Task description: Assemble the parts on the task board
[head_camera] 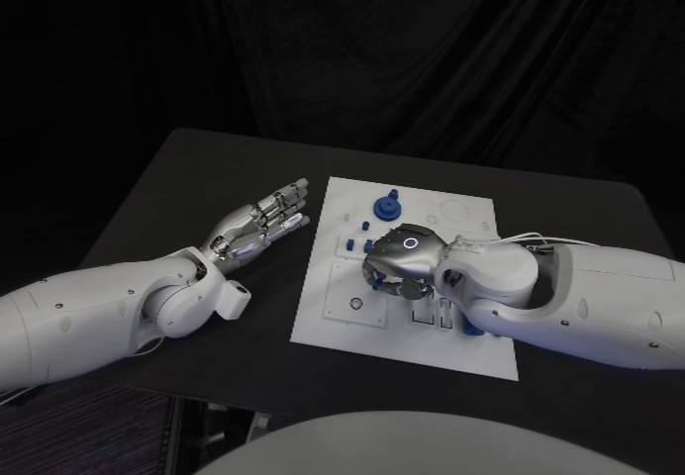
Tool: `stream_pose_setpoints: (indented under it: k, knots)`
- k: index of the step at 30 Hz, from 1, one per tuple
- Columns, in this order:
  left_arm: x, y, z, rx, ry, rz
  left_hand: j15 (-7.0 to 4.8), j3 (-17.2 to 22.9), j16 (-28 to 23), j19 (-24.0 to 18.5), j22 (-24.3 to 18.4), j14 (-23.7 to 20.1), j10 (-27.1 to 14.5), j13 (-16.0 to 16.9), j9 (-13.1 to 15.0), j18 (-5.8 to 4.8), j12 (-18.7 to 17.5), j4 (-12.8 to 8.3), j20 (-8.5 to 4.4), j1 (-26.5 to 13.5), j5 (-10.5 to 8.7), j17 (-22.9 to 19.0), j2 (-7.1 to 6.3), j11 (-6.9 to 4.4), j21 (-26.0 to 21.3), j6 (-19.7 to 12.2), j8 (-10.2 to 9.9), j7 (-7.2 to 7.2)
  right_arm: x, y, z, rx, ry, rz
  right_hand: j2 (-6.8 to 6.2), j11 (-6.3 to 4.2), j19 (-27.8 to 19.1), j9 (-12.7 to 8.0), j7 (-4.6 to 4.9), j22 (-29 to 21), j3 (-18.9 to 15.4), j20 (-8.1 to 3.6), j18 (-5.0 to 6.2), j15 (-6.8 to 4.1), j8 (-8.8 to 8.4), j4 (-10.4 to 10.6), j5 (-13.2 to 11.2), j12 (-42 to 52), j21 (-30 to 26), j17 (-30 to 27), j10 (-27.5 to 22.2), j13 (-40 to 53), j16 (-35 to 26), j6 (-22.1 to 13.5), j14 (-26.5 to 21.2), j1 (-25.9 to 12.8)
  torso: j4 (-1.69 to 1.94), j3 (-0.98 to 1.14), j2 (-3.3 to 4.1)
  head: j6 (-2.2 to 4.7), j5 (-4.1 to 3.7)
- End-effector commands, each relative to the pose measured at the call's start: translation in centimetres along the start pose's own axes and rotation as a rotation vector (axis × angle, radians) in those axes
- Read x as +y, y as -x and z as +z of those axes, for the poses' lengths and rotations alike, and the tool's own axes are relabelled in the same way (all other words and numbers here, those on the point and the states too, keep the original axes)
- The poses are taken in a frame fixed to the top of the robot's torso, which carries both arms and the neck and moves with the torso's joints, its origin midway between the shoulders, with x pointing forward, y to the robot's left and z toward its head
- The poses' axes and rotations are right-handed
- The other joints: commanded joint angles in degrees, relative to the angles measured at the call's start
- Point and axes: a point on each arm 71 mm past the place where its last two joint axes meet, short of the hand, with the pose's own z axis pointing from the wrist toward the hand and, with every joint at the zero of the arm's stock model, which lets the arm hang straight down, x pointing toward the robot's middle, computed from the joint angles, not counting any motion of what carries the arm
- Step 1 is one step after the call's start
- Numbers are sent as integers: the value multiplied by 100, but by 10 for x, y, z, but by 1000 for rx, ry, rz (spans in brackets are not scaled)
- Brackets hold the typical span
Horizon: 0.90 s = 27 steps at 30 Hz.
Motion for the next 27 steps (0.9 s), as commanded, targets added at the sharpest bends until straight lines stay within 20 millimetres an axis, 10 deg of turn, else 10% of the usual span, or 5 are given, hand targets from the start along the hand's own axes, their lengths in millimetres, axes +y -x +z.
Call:
stream_pose_setpoints:
  k: [1, 27]
  knots:
    - [-3, -2, 1, 9, -50, -17, 23, 16, -21, -24, -6, -2, -4, 3, -1, 56, 22, 1, -5, 45, 40, -7, 5, 27, -20, -28, 21, 30, 0, -3, -1, 17, -12, -20, -3, 4, -55, -3, 5, 435, 11, -2, 56, -5, -34, -35, 33, 15, -31, -8, 31, 11, -35, 24, -39, -8, -1, 1, -1, 1, 10]
    - [-1, -2, 1, 12, -44, -20, 38, 26, -21, -23, -6, -2, -12, 2, -1, 56, 16, -25, 8, 71, 62, -7, 7, 32, -18, -37, 21, 32, -1, -6, -1, 44, -19, -26, 9, 16, -208, -50, -2, 389, 1, 9, 88, 9, -190, -65, -63, -5, -262, -111, -103, 72, -142, -113, -178, -75, 2, -1, -7, 1, 35]
